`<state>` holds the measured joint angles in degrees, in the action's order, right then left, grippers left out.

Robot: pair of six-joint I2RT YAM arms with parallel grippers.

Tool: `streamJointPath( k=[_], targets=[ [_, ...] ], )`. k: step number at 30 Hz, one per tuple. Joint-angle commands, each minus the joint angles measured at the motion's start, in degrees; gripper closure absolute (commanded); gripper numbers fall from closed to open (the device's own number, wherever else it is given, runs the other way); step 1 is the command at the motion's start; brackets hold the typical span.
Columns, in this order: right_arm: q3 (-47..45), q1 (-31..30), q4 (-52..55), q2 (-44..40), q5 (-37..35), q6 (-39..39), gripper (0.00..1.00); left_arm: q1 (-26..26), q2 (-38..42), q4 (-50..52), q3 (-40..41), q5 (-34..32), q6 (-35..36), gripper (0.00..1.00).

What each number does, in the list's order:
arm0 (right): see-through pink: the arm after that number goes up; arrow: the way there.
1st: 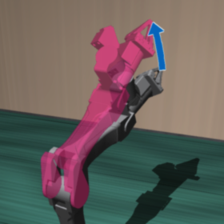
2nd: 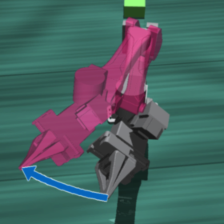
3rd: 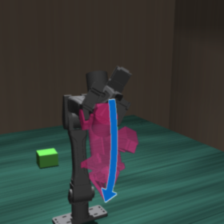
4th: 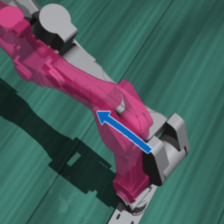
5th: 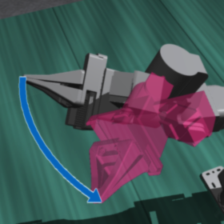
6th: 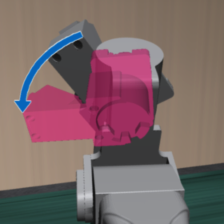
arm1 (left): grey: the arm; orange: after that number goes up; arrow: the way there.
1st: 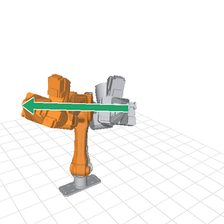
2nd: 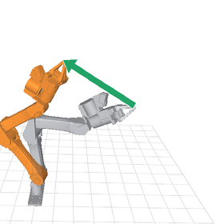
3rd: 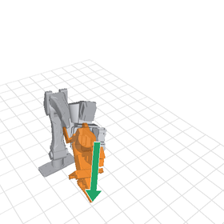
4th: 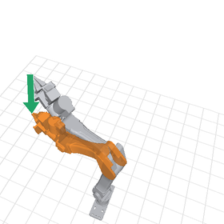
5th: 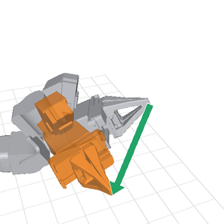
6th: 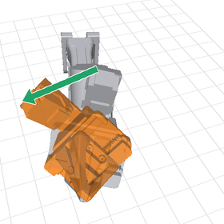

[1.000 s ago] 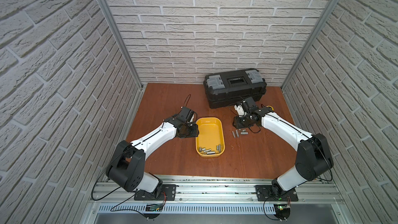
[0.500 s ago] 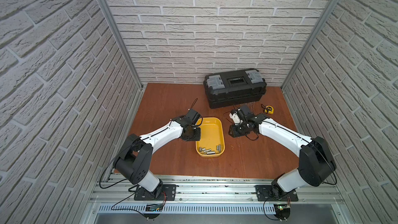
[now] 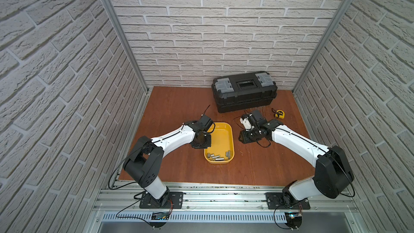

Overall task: Take out the socket from the storage box
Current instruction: Adjust the storage box at the center of the board.

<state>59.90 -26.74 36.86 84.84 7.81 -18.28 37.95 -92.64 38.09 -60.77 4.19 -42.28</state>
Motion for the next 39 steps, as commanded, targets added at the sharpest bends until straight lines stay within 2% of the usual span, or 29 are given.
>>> streamJointPath(
  k=[1, 10, 16, 21, 30, 39],
  targets=[
    [-0.92, -0.32, -0.17, -2.12, 0.03, -0.44, 0.56, 0.34, -1.12, 3.87, -2.33, -0.85, -0.69, 0.93],
    [0.41, -0.33, 2.64, -3.25, 0.84, 1.07, 0.56, 0.20, -5.84, 16.33, -13.46, 1.48, 3.83, 0.99],
    [1.74, -0.15, 5.44, -5.35, 2.92, 2.32, 0.58, -1.27, -8.88, 24.63, -20.48, 6.60, 5.92, 1.00],
    [1.98, 0.09, 6.47, -5.94, 5.29, 3.37, 0.59, -2.57, -10.44, 26.56, -22.94, 12.13, 4.75, 1.00],
    [1.71, 0.69, 5.41, -6.59, 8.27, 3.89, 0.60, -4.63, -15.45, 33.67, -30.32, 16.29, 5.63, 1.00],
    [0.92, 1.33, 4.61, -7.68, 8.84, 3.43, 0.60, -6.32, -15.40, 33.83, -30.06, 18.24, 4.81, 1.00]
  ],
)
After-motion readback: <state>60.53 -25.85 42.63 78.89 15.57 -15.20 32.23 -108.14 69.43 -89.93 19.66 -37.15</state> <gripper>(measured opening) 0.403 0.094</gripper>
